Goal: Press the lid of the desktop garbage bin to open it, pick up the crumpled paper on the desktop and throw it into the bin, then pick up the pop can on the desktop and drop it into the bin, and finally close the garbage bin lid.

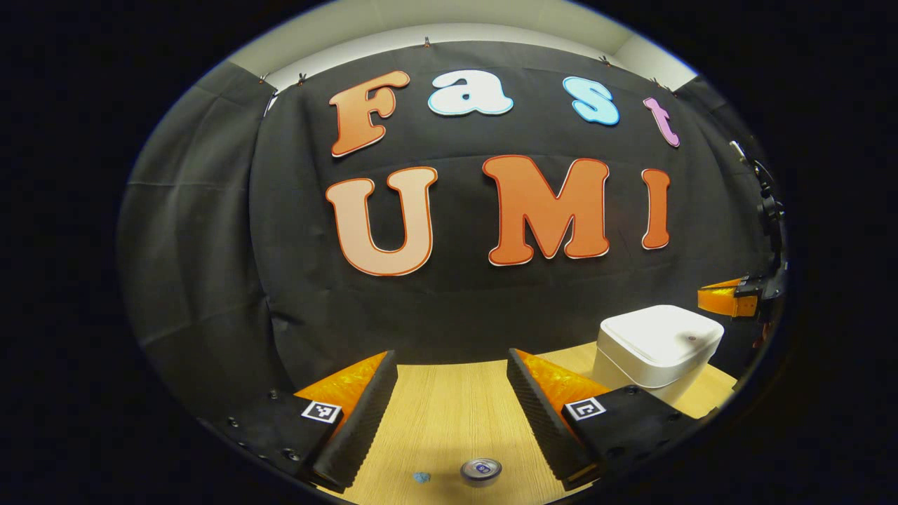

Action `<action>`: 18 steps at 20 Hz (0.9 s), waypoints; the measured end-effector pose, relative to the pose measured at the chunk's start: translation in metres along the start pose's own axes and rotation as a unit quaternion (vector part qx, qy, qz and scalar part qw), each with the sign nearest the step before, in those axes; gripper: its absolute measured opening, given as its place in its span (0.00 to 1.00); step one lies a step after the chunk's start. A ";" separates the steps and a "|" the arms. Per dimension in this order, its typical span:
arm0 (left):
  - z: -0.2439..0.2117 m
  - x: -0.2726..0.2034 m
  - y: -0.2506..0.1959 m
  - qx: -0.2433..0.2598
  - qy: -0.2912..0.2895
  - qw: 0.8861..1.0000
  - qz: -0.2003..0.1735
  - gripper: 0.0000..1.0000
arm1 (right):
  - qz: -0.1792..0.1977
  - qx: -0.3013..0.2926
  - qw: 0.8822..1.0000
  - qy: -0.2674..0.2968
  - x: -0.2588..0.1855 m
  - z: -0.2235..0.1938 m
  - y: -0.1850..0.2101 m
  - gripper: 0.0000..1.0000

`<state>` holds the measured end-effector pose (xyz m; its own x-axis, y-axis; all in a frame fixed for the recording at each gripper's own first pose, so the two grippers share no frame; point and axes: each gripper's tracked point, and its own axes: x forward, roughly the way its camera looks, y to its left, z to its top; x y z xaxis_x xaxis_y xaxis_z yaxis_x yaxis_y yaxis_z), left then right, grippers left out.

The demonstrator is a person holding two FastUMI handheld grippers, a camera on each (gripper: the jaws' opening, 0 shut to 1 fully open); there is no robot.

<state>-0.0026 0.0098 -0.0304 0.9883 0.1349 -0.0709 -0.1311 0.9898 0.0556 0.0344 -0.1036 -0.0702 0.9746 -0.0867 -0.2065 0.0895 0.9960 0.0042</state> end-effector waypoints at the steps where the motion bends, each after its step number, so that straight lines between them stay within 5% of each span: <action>1: 0.001 0.000 0.000 0.001 0.001 1.000 0.001 1.00 | 0.001 0.004 1.000 0.007 0.002 -0.004 -0.002 0.01; 18: -0.032 -0.004 -0.010 0.008 0.057 0.998 -0.003 1.00 | 0.015 -0.011 0.995 0.095 0.017 -0.056 -0.009 0.01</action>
<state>-0.0076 0.0009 -0.0625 0.9736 0.1339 -0.1850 -0.1226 0.9899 0.0715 0.0382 -0.1132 -0.1286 0.9199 -0.0528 -0.3886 0.0541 0.9985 -0.0075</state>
